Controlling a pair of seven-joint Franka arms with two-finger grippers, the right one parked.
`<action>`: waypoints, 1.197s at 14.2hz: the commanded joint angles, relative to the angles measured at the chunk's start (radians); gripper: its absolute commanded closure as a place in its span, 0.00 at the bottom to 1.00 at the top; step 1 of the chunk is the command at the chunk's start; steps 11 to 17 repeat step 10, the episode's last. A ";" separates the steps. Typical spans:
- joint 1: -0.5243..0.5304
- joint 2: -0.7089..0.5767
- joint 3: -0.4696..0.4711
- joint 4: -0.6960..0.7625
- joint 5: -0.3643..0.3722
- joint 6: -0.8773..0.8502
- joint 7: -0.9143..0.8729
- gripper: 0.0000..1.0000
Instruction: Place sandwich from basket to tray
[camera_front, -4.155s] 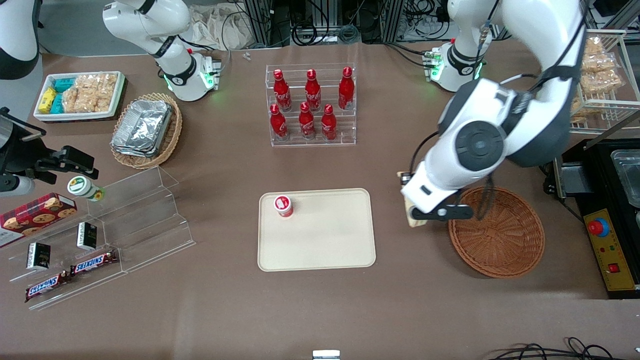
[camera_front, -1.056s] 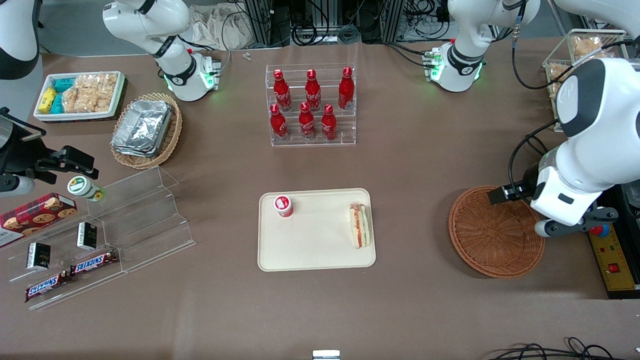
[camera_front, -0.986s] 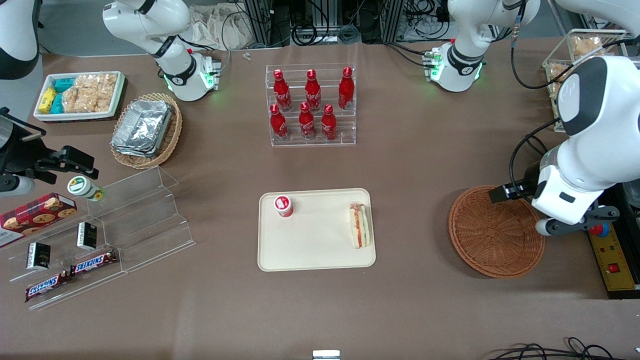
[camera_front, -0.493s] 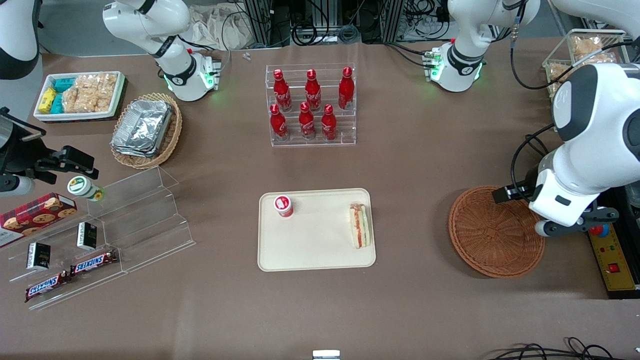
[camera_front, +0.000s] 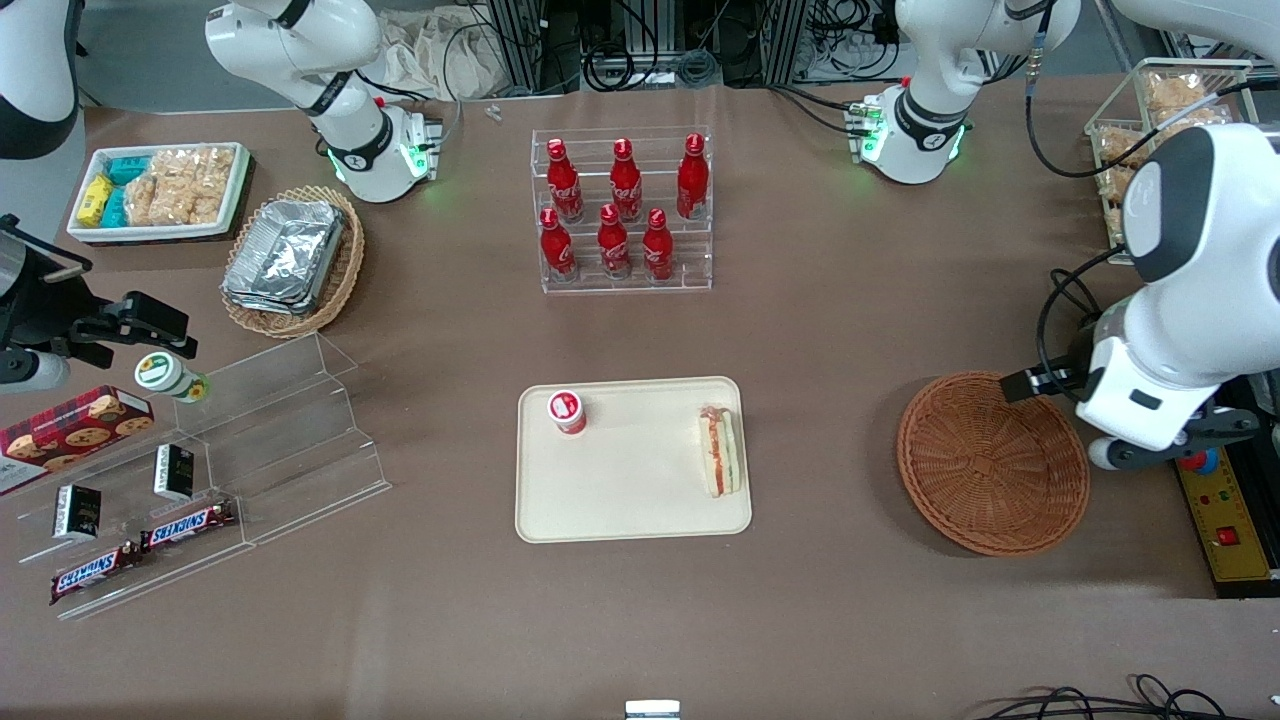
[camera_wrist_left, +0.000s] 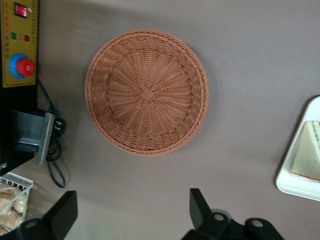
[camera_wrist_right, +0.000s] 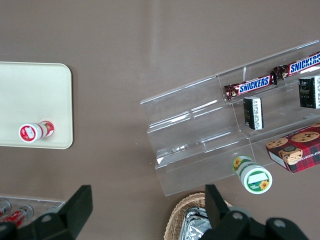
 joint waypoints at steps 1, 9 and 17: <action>-0.002 -0.027 0.013 -0.003 0.009 -0.017 0.087 0.01; 0.260 -0.061 -0.197 0.005 -0.018 -0.018 0.190 0.00; 0.263 -0.064 -0.199 0.003 -0.017 -0.020 0.185 0.00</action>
